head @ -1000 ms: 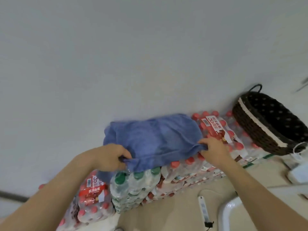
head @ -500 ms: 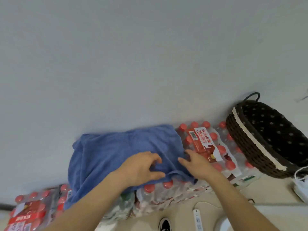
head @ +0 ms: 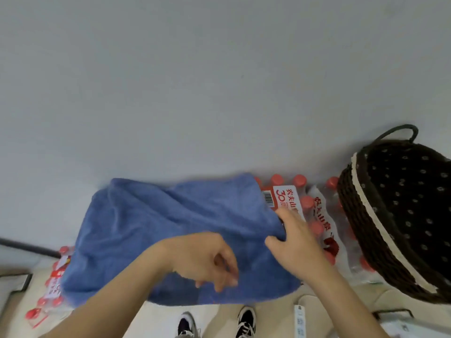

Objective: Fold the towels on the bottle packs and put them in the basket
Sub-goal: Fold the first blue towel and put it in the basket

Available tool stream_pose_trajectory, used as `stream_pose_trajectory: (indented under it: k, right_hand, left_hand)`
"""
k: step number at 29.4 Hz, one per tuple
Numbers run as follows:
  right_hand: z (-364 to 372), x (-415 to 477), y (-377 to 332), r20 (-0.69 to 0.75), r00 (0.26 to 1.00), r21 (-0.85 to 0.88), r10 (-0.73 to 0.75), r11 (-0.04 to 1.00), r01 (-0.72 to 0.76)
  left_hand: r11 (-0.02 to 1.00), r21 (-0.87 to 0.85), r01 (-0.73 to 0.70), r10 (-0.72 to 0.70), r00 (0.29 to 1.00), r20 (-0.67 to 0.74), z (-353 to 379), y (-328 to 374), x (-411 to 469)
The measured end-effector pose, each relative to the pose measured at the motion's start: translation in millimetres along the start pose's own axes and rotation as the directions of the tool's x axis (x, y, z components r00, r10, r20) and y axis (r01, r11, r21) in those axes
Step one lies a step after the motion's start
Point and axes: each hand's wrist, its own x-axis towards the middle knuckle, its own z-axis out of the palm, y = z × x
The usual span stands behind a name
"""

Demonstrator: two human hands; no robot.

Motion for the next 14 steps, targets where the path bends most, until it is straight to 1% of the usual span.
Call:
stream_pose_trajectory:
  k: [1,2,3,4,5,6,7,8,9,10,11,12,13,14]
  right_hand:
    - [1,-3,4,0.079,0.997,-0.031,-0.003,1.0,0.006]
    - [4,-7,5,0.148,0.989,-0.062,-0.003,0.998,0.012]
    - [7,-10,7,0.195,0.981,-0.106,-0.007,0.994,0.028]
    - [12,-12,8,0.214,0.976,-0.16,-0.026,0.985,0.062]
    - [15,-13,7,0.216,0.975,-0.21,-0.055,0.972,0.102]
    - [18,-14,8,0.212,0.974,-0.236,-0.084,0.962,0.134]
    - [20,-15,8,0.211,0.972,-0.238,-0.102,0.959,0.153]
    - [22,-16,8,0.219,0.97,-0.224,-0.103,0.963,0.153]
    - [23,-17,8,0.226,0.969,-0.198,-0.096,0.97,0.142]
    - [24,-17,9,0.229,0.97,-0.156,-0.084,0.98,0.122]
    - [23,-18,9,0.229,0.971,-0.095,-0.069,0.991,0.092]
    - [20,-18,10,0.221,0.974,-0.016,-0.05,0.998,0.055]
    - [16,-18,11,0.201,0.979,0.073,-0.036,0.997,0.022]
    - [10,-19,11,0.175,0.984,0.166,-0.031,0.986,0.001]
  left_hand:
    - [0.999,-0.049,-0.02,0.012,0.988,-0.154,-8,3,8]
    - [0.996,-0.085,-0.037,0.004,0.934,-0.358,-16,5,19]
    - [0.996,-0.07,-0.047,-0.001,0.826,-0.564,-25,9,31]
    - [1.0,0.004,-0.023,0.018,0.697,-0.717,-33,13,46]
    - [0.995,0.089,0.044,0.044,0.607,-0.793,-39,17,61]
    - [0.978,0.153,0.14,0.044,0.58,-0.813,-42,21,77]
    - [0.948,0.197,0.249,0.005,0.609,-0.793,-43,22,93]
    - [0.916,0.227,0.331,-0.049,0.654,-0.755,-40,20,108]
    - [0.897,0.235,0.375,-0.087,0.669,-0.738,-37,16,120]
    - [0.898,0.215,0.385,-0.101,0.654,-0.749,-35,10,129]
    - [0.923,0.141,0.357,-0.119,0.614,-0.78,-35,3,133]
    - [0.958,0.012,0.285,-0.157,0.562,-0.812,-37,-2,134]
    - [0.973,-0.163,0.165,-0.226,0.52,-0.824,-40,-6,133]
    - [0.931,-0.364,-0.014,-0.311,0.491,-0.814,-42,-8,129]
